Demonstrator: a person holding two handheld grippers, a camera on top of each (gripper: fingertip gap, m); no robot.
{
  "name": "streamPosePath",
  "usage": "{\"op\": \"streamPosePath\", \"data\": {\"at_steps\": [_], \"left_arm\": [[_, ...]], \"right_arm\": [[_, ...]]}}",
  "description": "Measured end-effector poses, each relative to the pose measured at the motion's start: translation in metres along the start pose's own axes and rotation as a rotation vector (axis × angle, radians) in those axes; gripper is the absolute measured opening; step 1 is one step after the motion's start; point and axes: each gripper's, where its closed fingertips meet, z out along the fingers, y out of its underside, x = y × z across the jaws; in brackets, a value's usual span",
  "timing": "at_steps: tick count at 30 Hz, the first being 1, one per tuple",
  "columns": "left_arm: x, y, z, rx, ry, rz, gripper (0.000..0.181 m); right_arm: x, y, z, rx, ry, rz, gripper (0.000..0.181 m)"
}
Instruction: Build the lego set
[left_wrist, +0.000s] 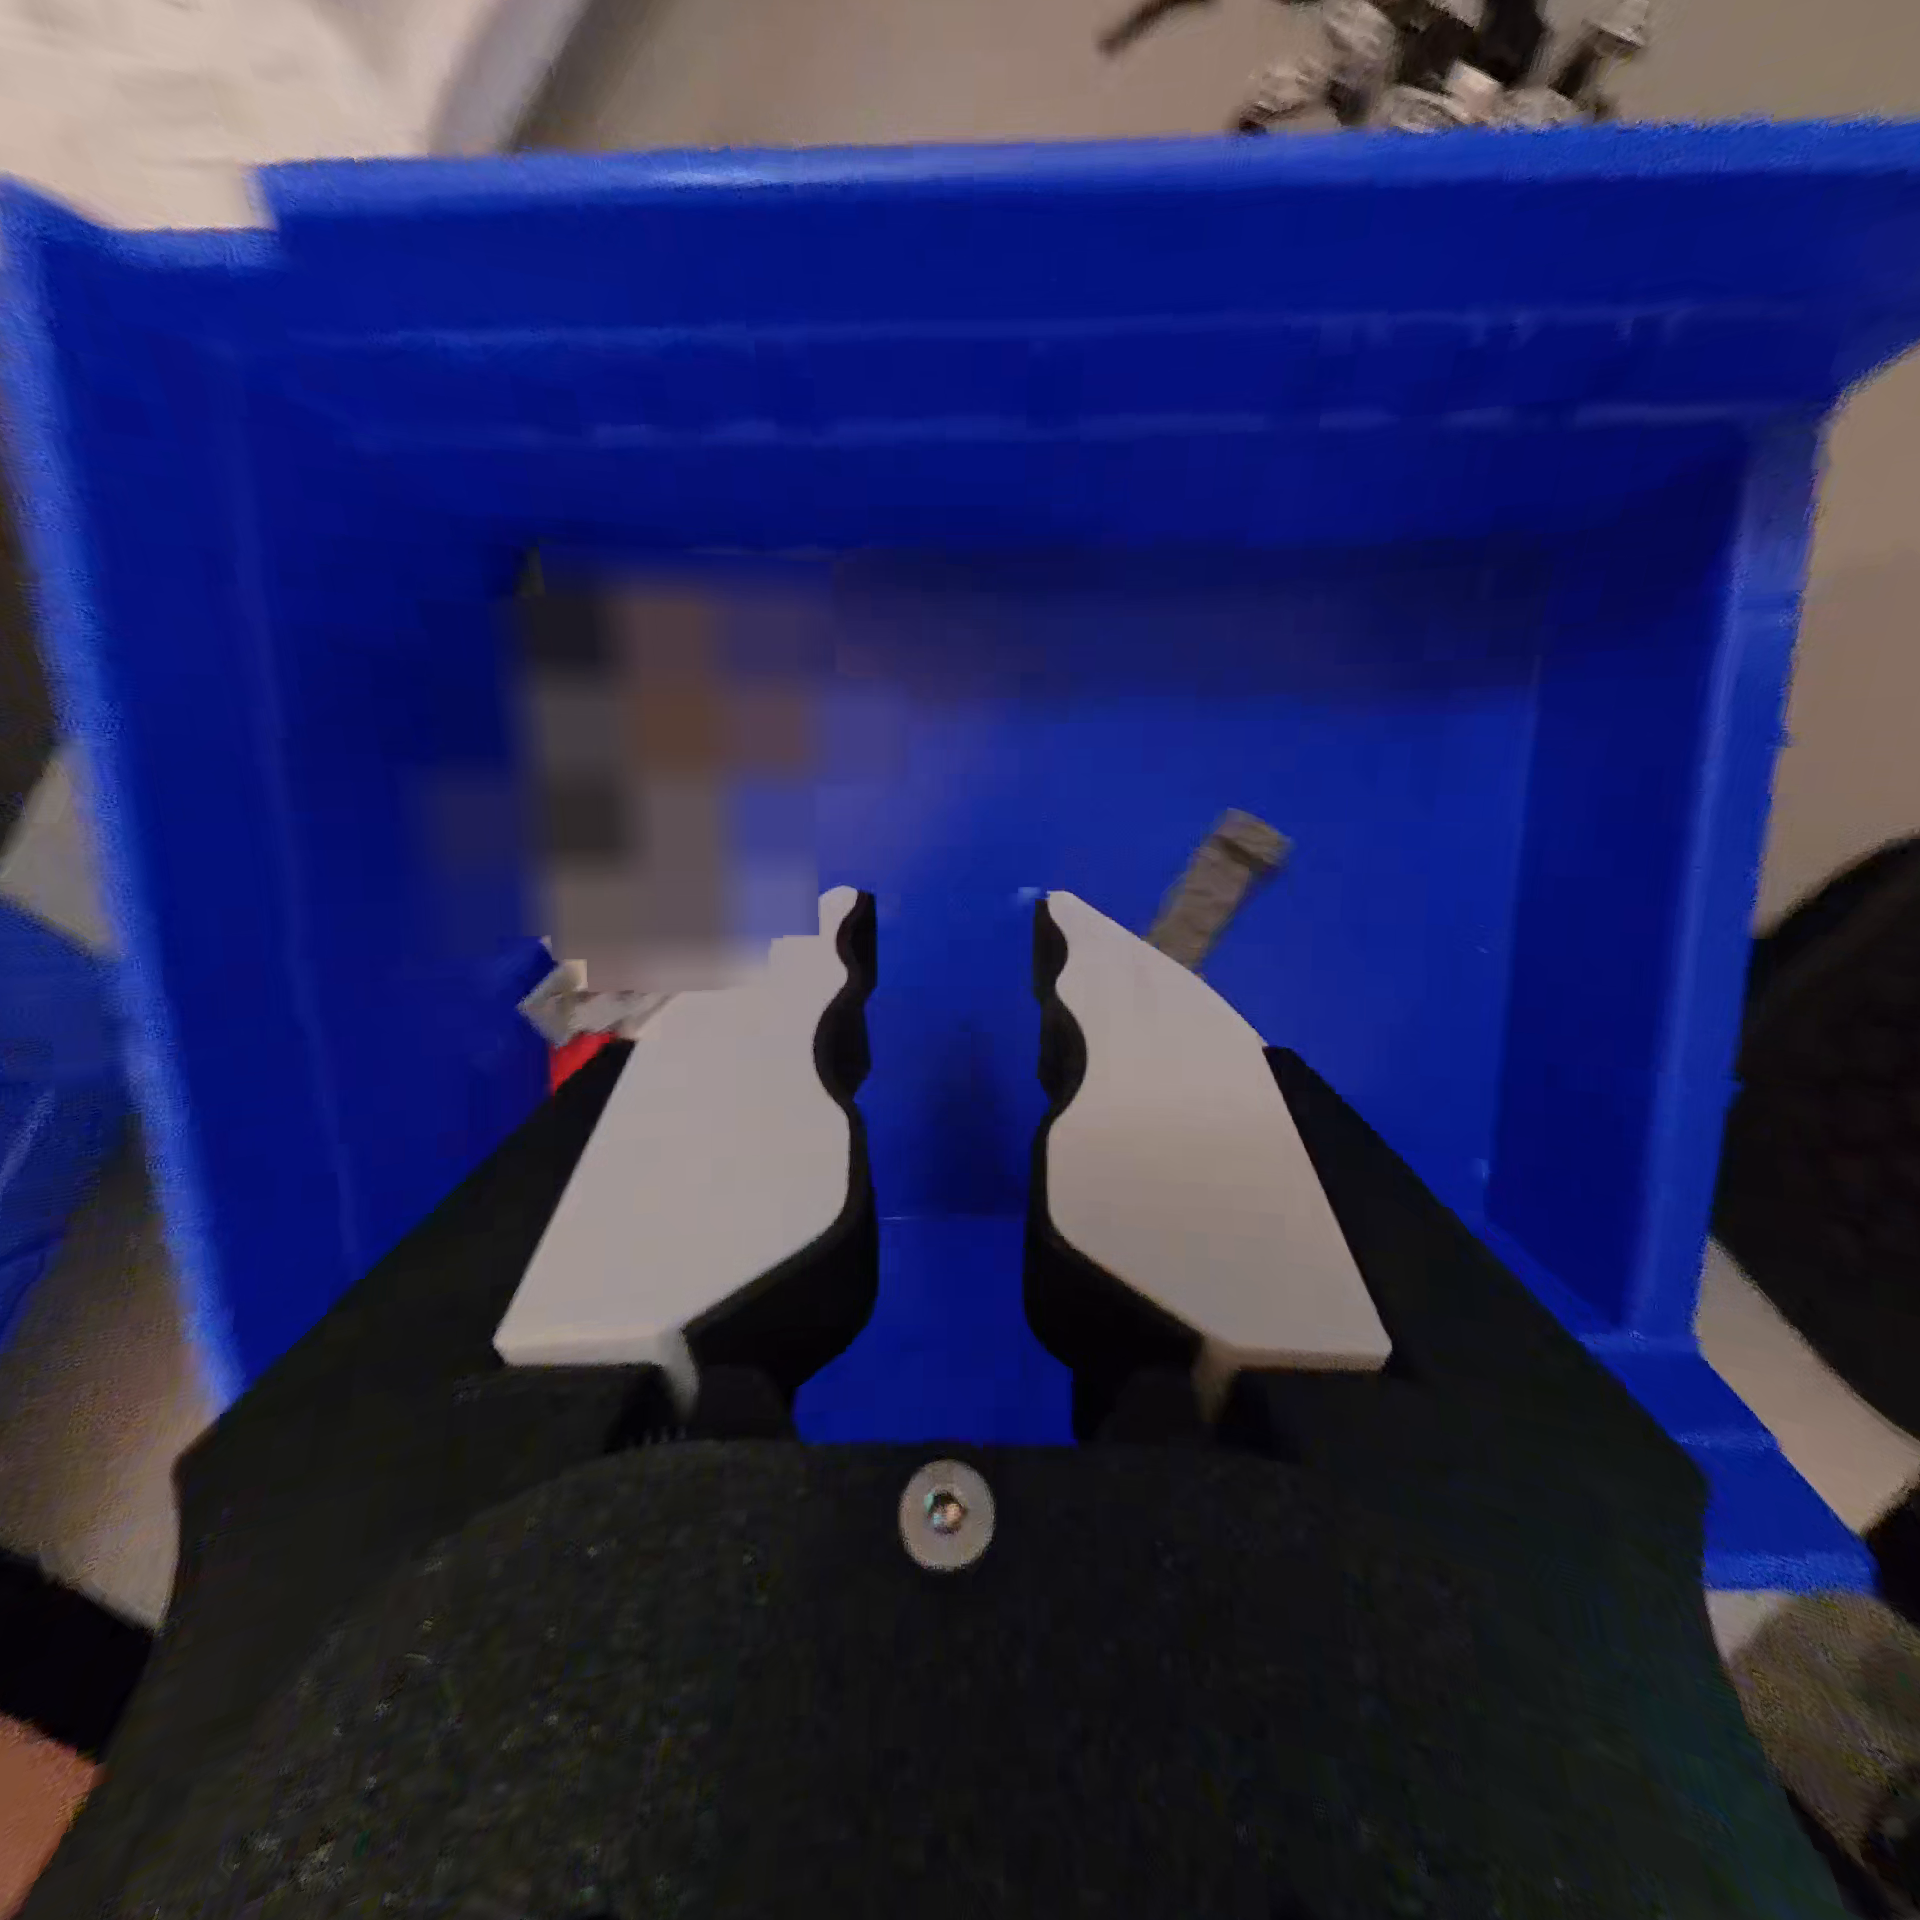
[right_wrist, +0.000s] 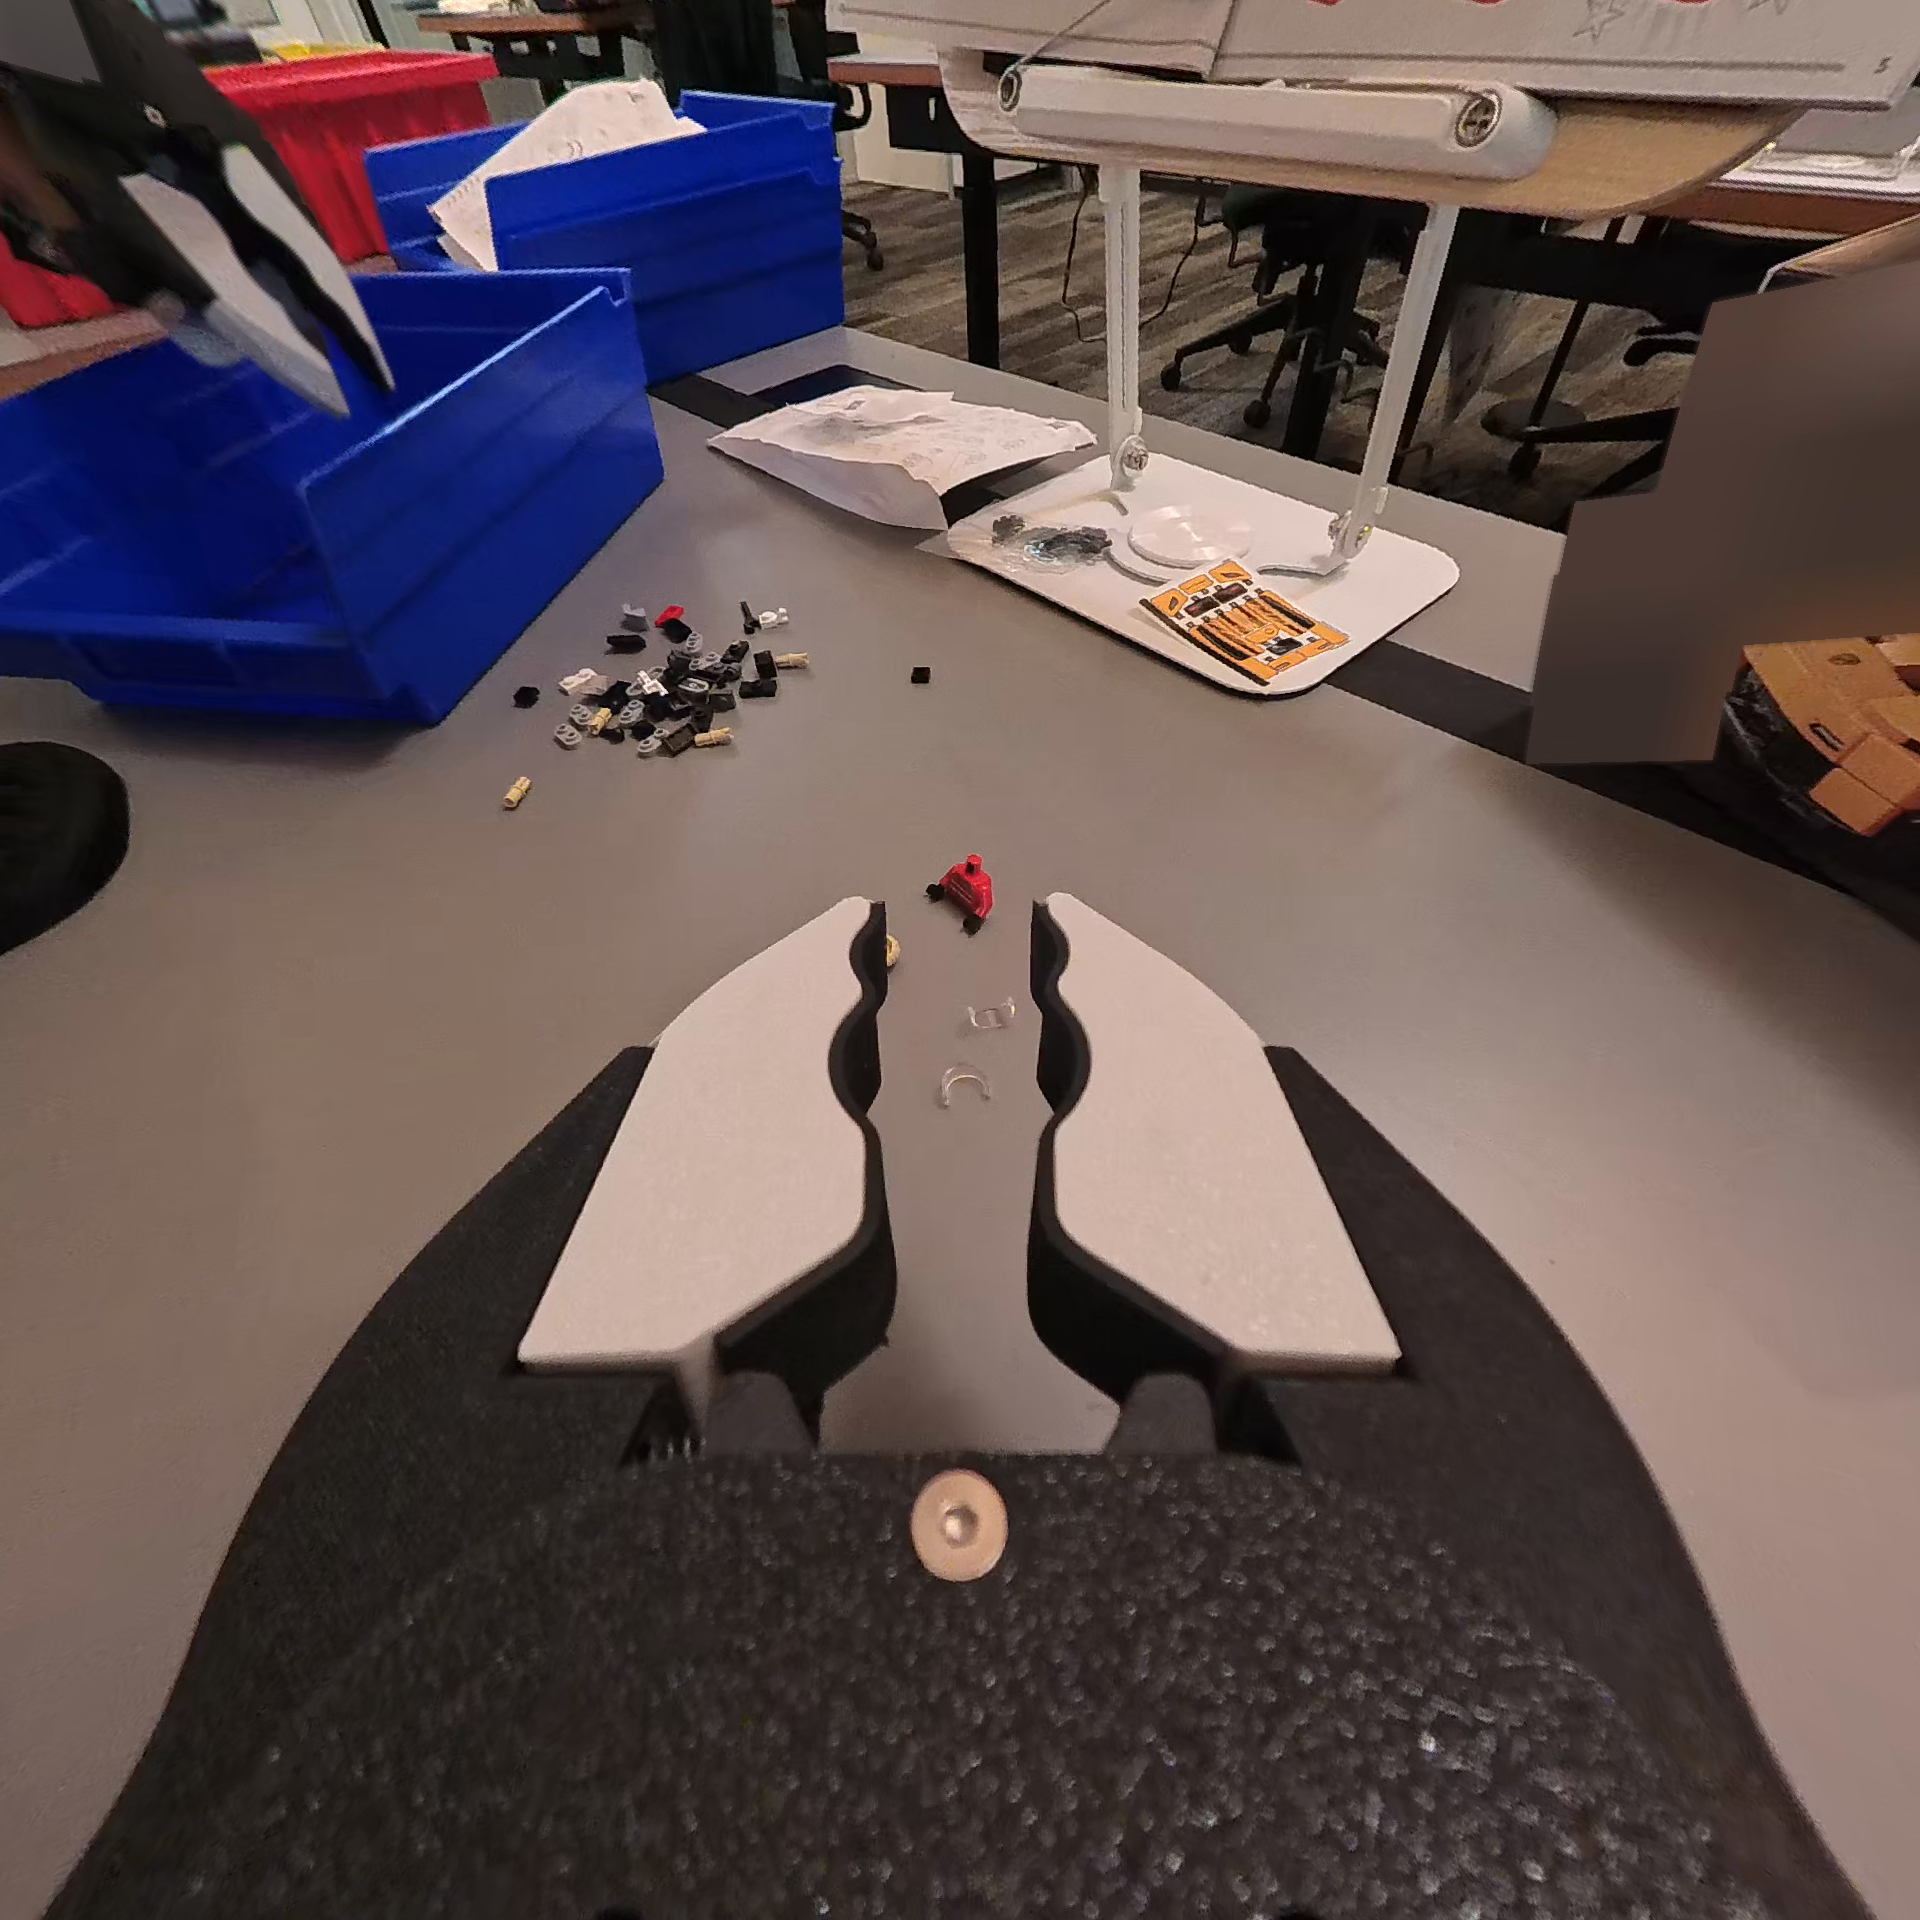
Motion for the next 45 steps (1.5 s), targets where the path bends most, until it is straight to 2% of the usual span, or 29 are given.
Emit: {"op": "streamPosePath", "data": {"at_steps": [3,7,13,16,21,22,23,27,29,31,34,37,41,45], "left_arm": [[-0.036,0.002,-0.001,0.001,-0.138,-0.076,0.027],[-0.065,0.016,0.016,-0.11,-0.242,-0.123,0.028],[-0.084,0.036,0.045,-0.274,-0.276,-0.203,0.031],[-0.082,0.048,0.052,-0.353,-0.248,-0.239,0.033],[-0.077,0.047,0.055,-0.354,-0.198,-0.268,0.024],[-0.074,0.048,0.055,-0.362,-0.178,-0.271,0.008],[-0.072,0.048,0.056,-0.365,-0.169,-0.265,0.002],[-0.037,0.043,0.052,-0.36,-0.023,-0.219,0.0],[-0.024,0.034,0.042,-0.312,0.013,-0.19,0.001],[-0.027,0.025,0.03,-0.255,-0.024,-0.189,0.002],[-0.041,0.022,0.015,-0.235,-0.102,-0.205,0.024],[-0.049,0.02,0.009,-0.22,-0.116,-0.229,0.031],[-0.06,0.018,0.014,-0.218,-0.142,-0.253,0.032],[-0.069,0.017,0.036,-0.227,-0.186,-0.297,0.037]], "right_arm": [[0.0,0.0,0.001,-0.002,0.003,0.0,0.026],[-0.001,0.001,0.002,-0.006,0.005,-0.003,0.026],[0.0,0.001,0.001,-0.006,0.007,0.001,0.026],[0.001,0.002,0.0,-0.005,0.009,0.004,0.026],[0.0,0.005,0.003,-0.011,-0.004,0.013,0.026],[-0.001,0.005,0.003,-0.011,-0.006,0.01,0.026],[-0.001,0.005,0.003,-0.012,-0.006,0.006,0.026],[-0.003,0.002,0.0,-0.001,-0.007,-0.002,0.026],[-0.003,0.0,-0.002,0.008,-0.008,0.0,0.026],[-0.003,0.0,-0.002,0.01,-0.012,0.001,0.026],[-0.005,0.001,-0.001,0.007,-0.019,-0.003,0.026],[-0.005,0.001,-0.001,0.006,-0.017,-0.01,0.026],[-0.004,0.001,-0.003,0.011,-0.012,-0.002,0.026],[-0.003,0.002,-0.002,0.005,-0.01,-0.001,0.026]]}}
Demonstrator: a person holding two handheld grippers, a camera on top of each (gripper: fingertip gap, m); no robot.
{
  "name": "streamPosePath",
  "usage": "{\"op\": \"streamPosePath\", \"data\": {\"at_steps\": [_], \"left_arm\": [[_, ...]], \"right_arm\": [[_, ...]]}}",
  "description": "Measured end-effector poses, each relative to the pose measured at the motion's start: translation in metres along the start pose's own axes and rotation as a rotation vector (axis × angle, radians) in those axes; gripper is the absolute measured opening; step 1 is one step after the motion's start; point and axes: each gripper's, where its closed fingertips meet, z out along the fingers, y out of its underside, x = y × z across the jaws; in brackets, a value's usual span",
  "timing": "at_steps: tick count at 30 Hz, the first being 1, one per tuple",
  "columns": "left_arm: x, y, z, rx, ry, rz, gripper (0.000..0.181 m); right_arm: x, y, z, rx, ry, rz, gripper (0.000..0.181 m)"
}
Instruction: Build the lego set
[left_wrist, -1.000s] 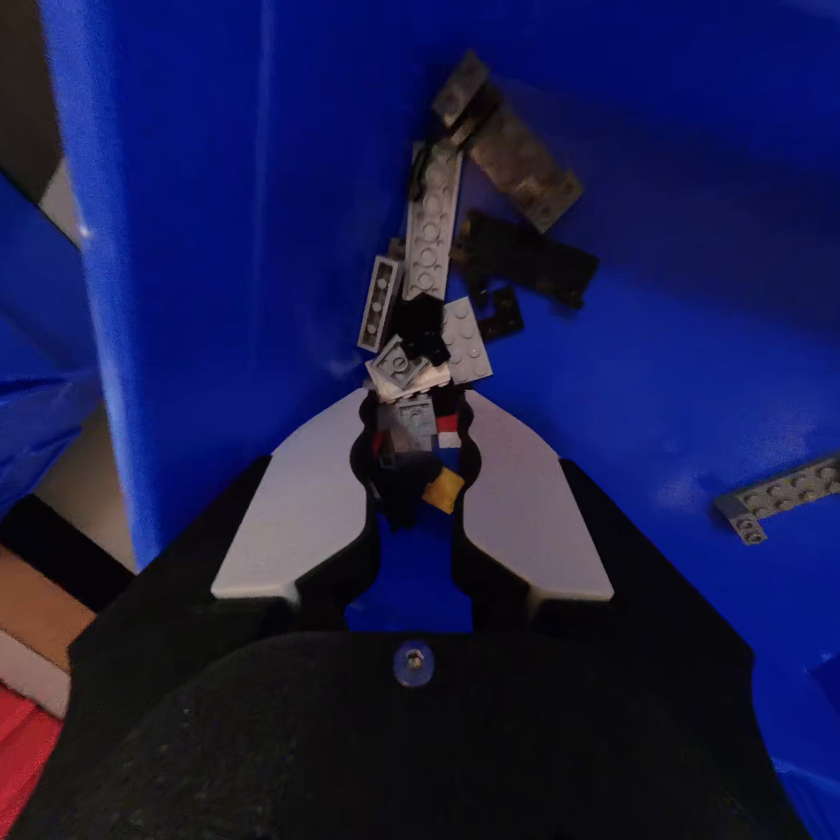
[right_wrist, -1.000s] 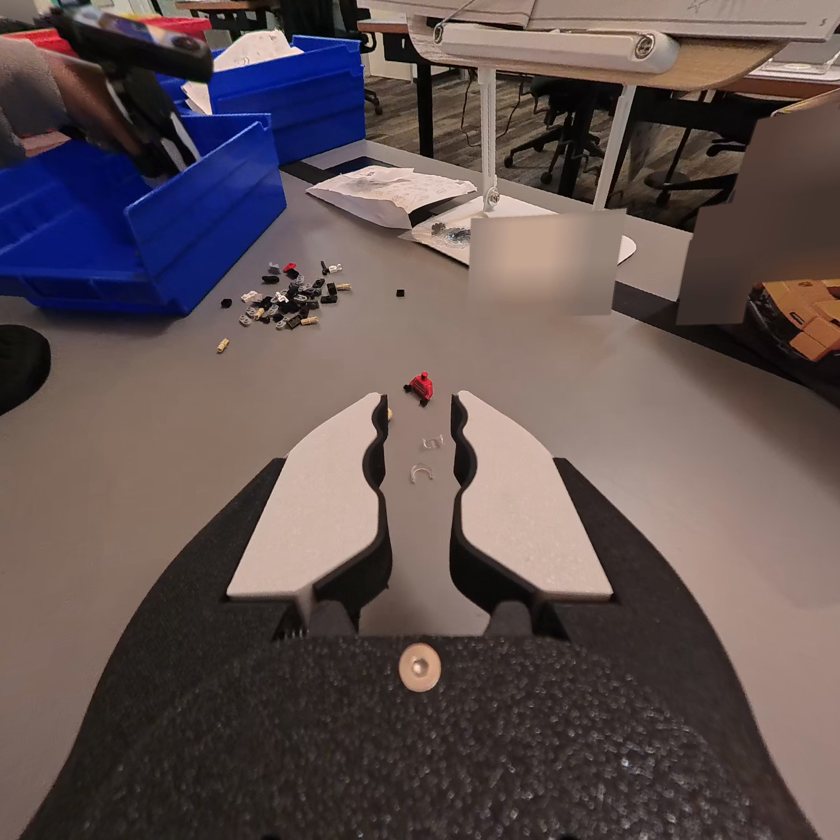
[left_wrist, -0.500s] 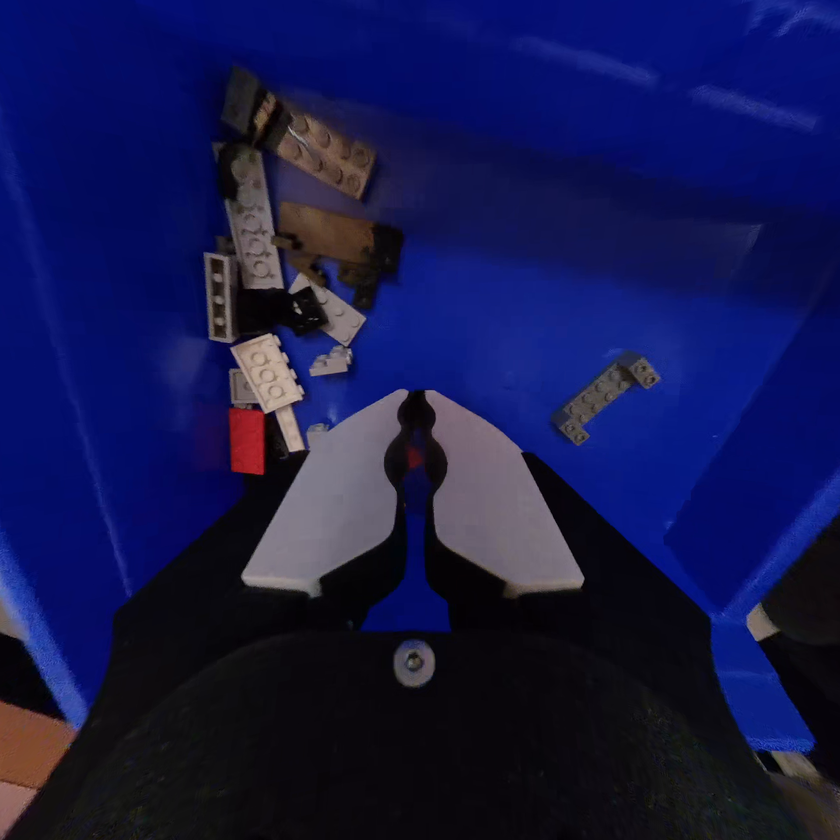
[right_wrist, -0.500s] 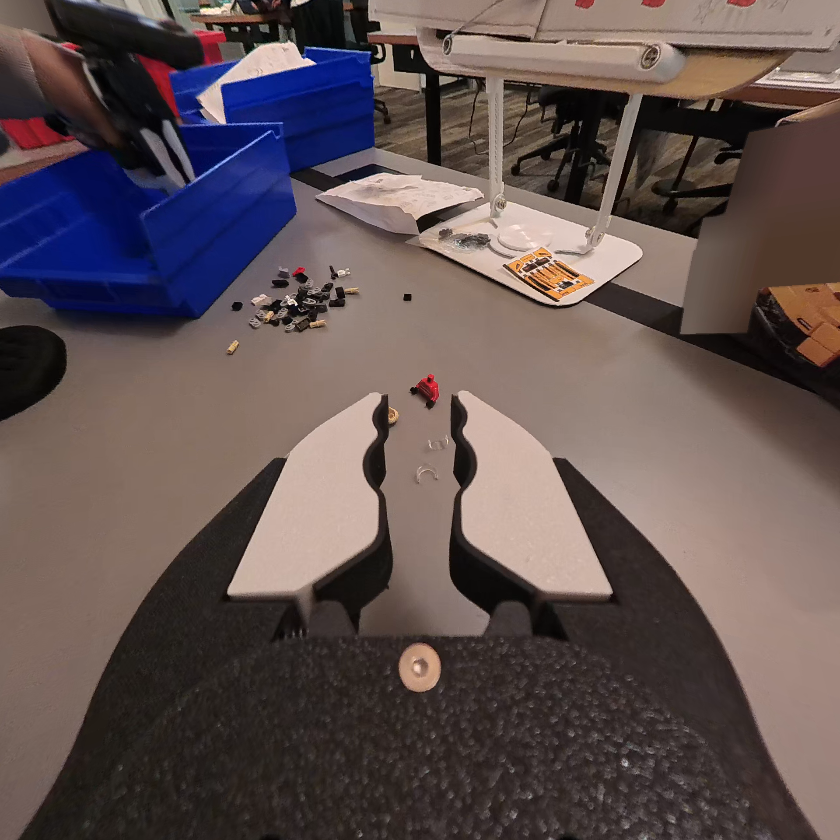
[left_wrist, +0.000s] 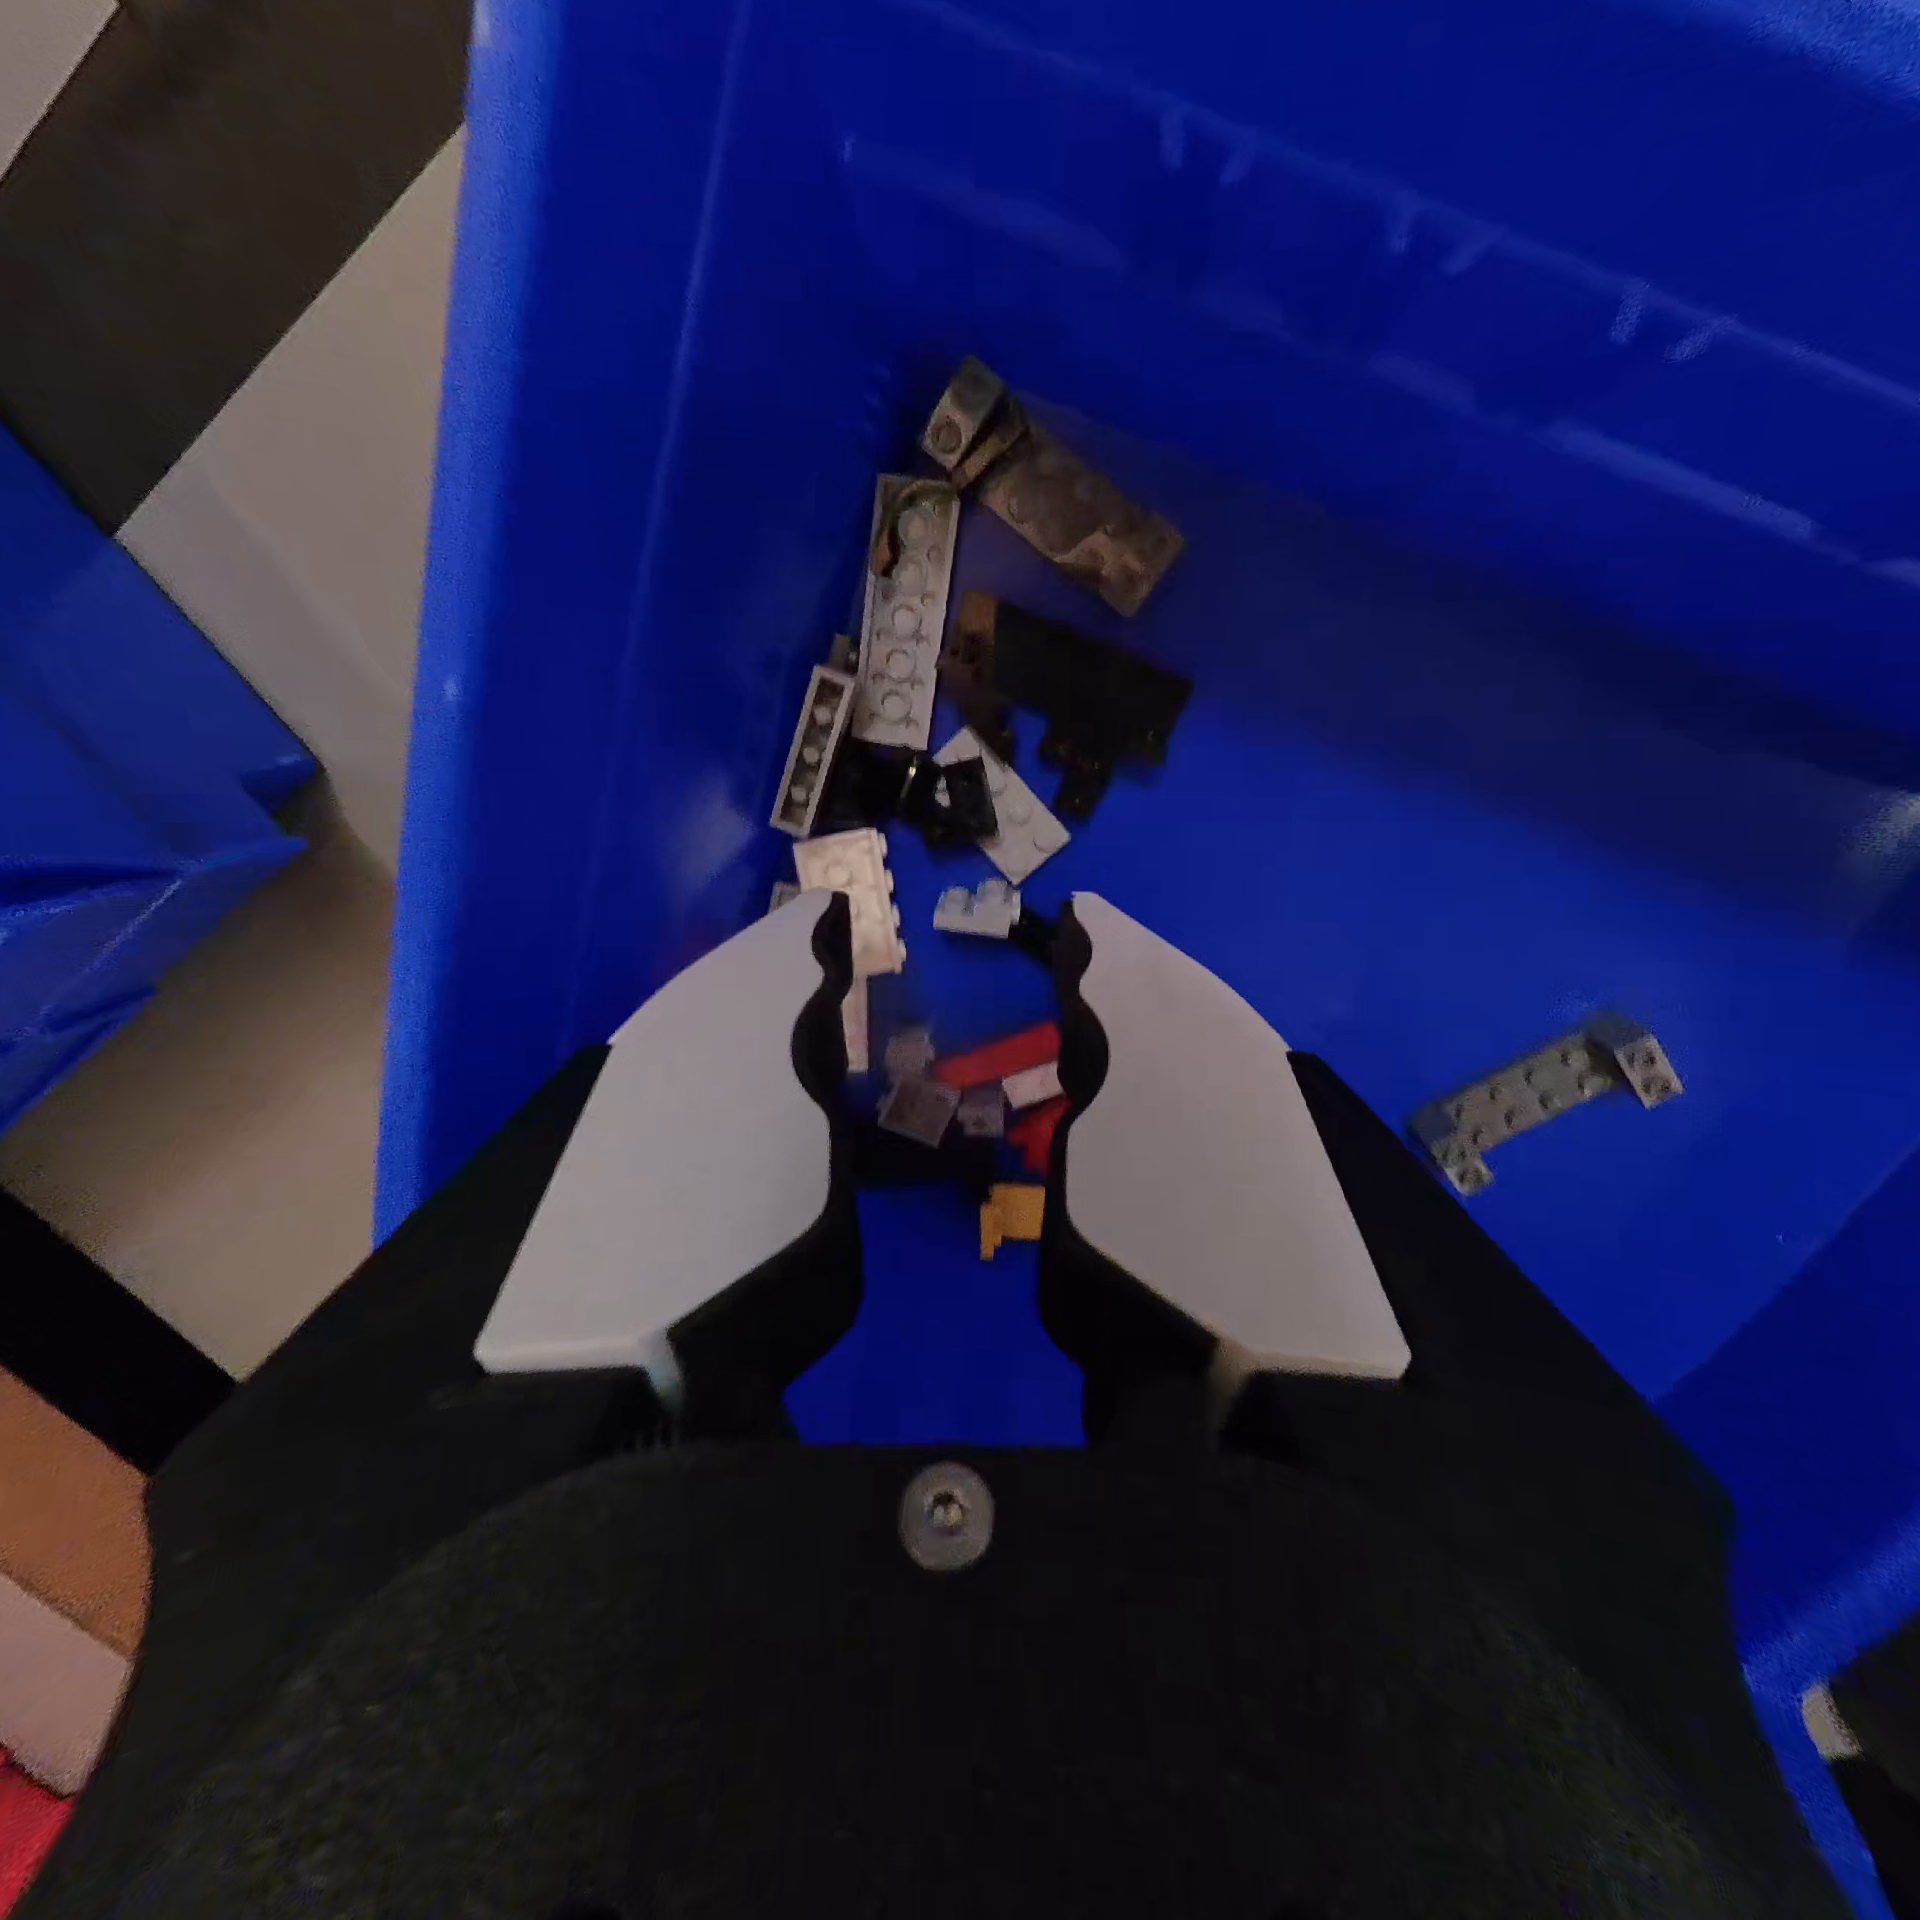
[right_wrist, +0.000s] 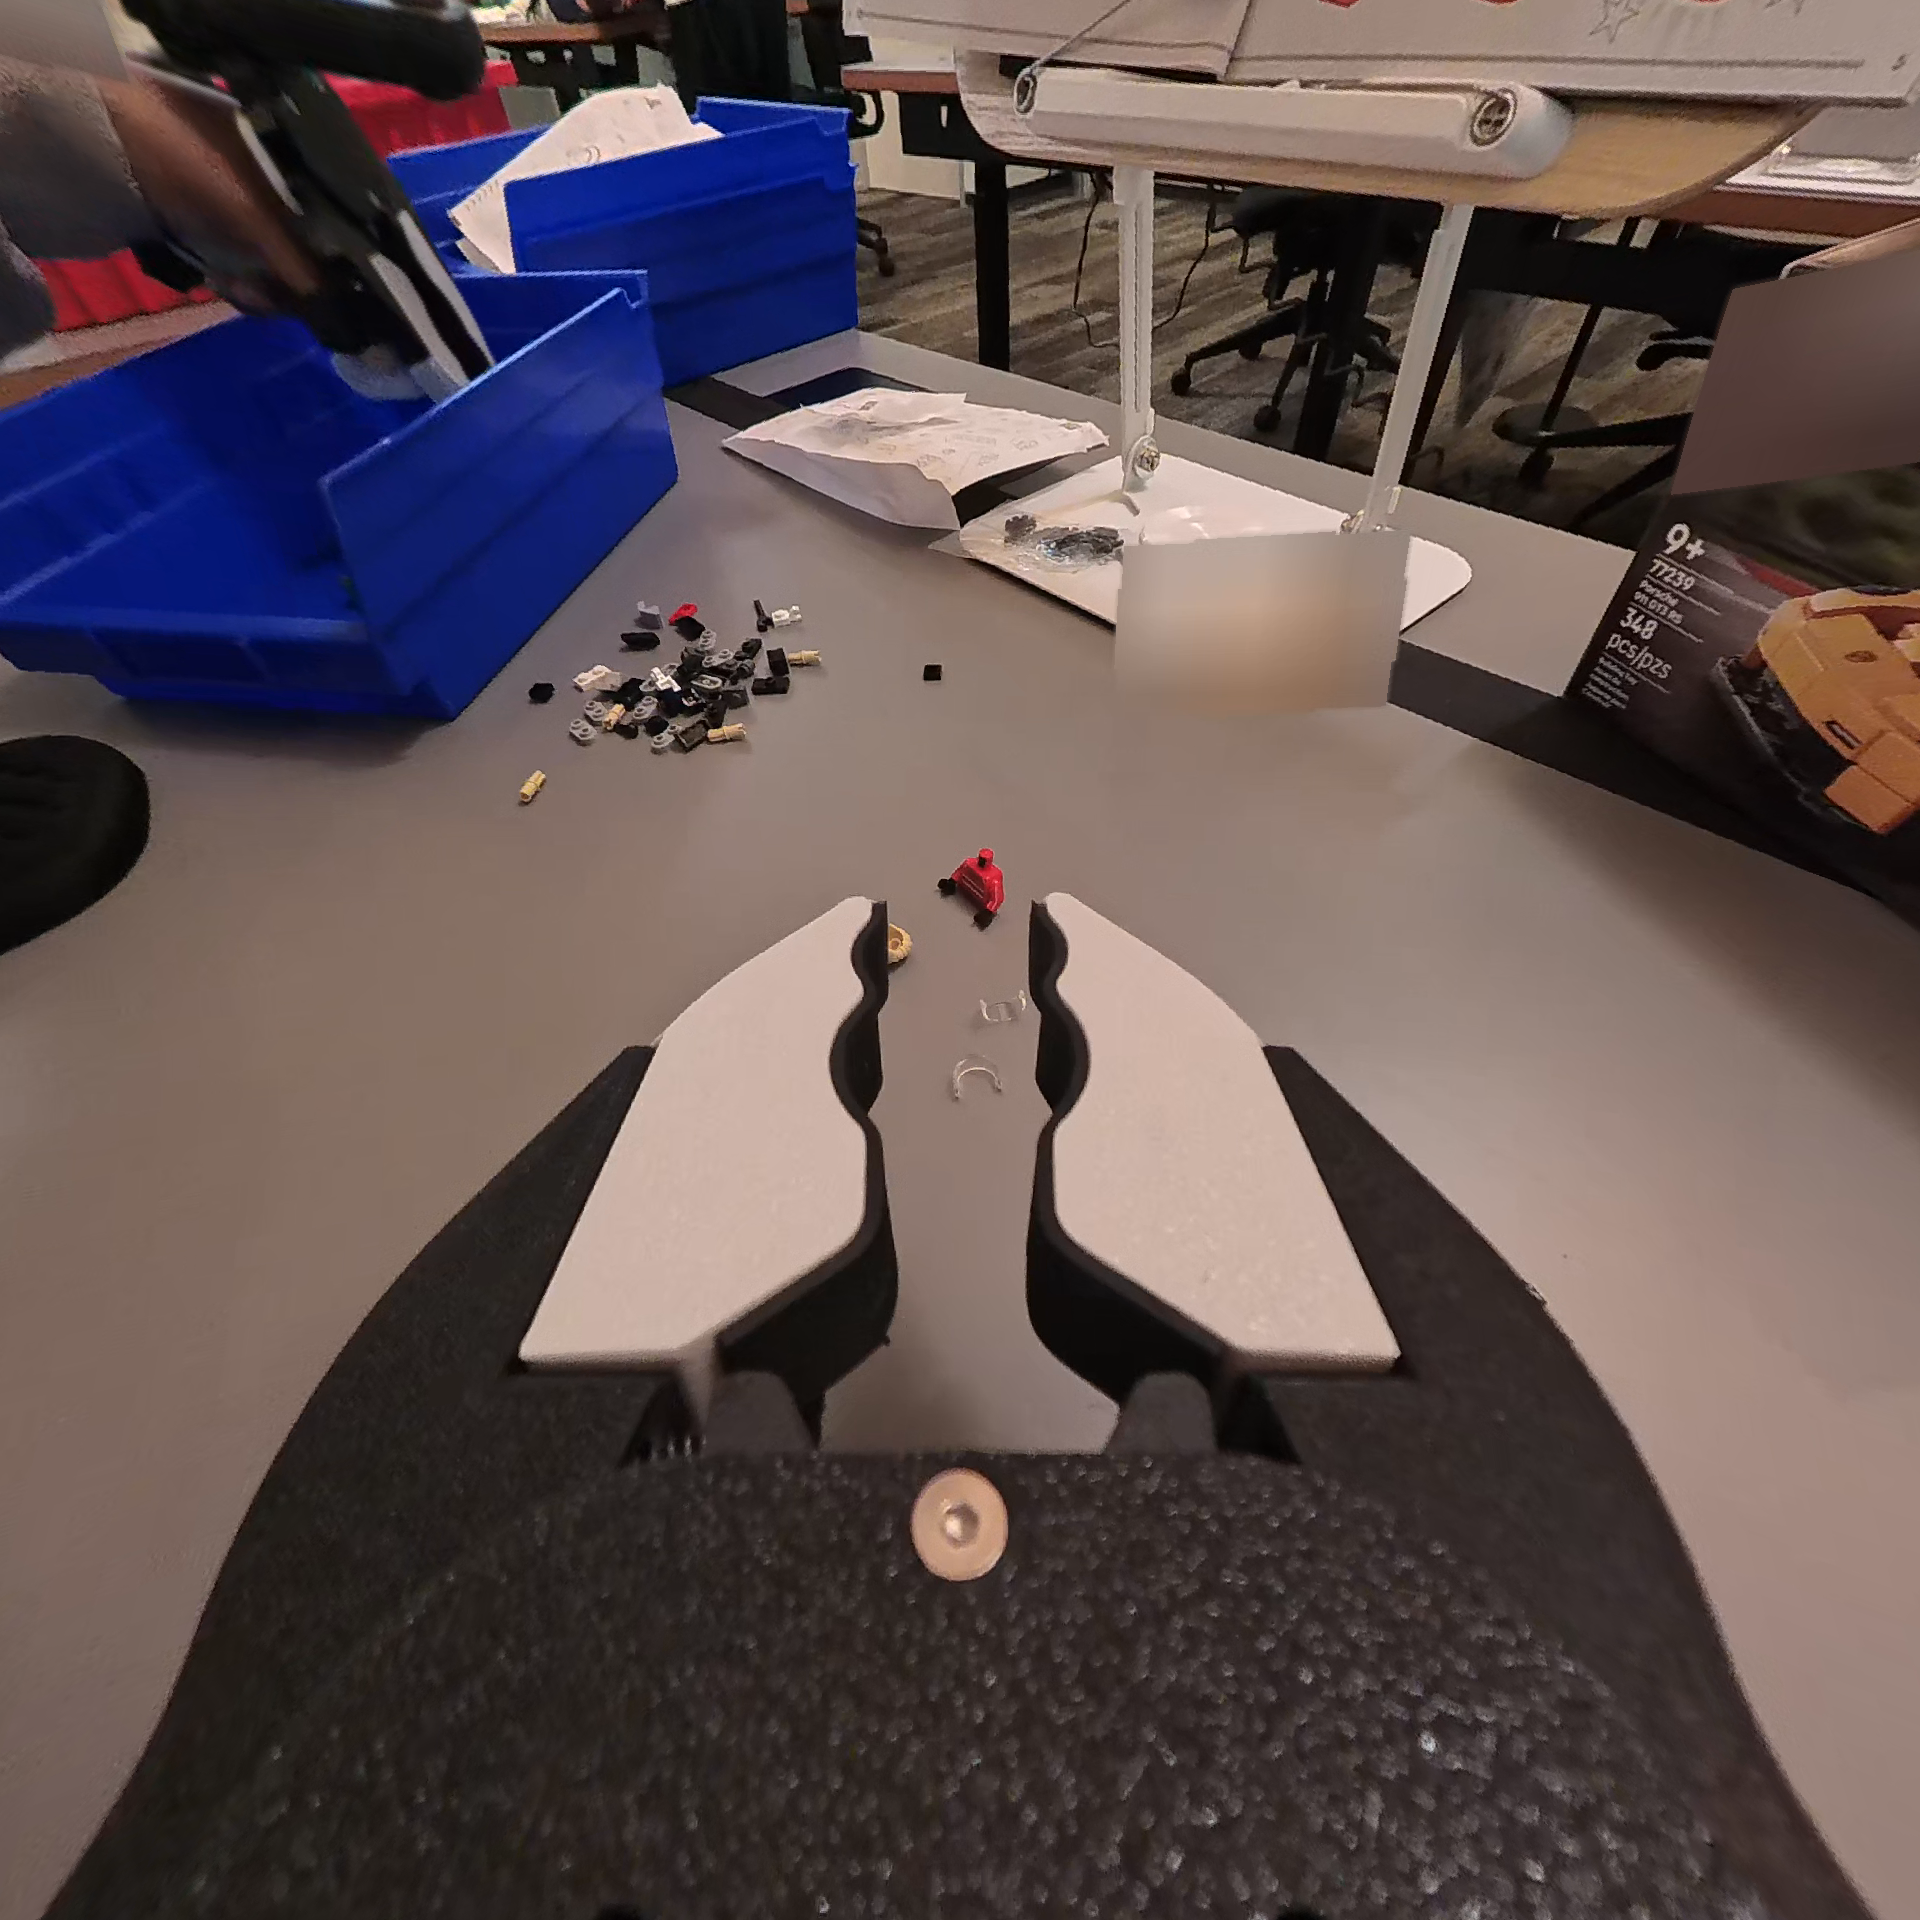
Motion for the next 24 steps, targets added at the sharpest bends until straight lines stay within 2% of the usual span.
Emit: {"op": "streamPosePath", "data": {"at_steps": [5,12,15,17,22,24], "left_arm": [[-0.002,-0.006,0.021,0.009,-0.045,-0.051,0.041],[0.002,-0.007,0.032,0.02,0.019,-0.107,0.042],[0.001,-0.005,0.032,0.021,0.006,-0.092,0.037],[0.008,-0.003,0.032,0.014,0.05,-0.091,0.023],[0.022,0.004,0.027,0.006,0.068,-0.042,0.021],[0.03,0.004,0.02,0.028,0.096,-0.021,0.009]], "right_arm": [[0.0,0.0,-0.001,0.002,0.004,0.001,0.025],[0.001,-0.002,-0.001,0.01,0.006,0.0,0.025],[0.002,-0.003,-0.002,0.01,0.02,-0.011,0.025],[0.003,-0.003,-0.002,0.009,0.03,-0.021,0.025],[0.004,-0.003,-0.003,0.006,0.042,-0.029,0.025],[0.004,-0.004,-0.004,0.01,0.043,-0.031,0.025]]}}
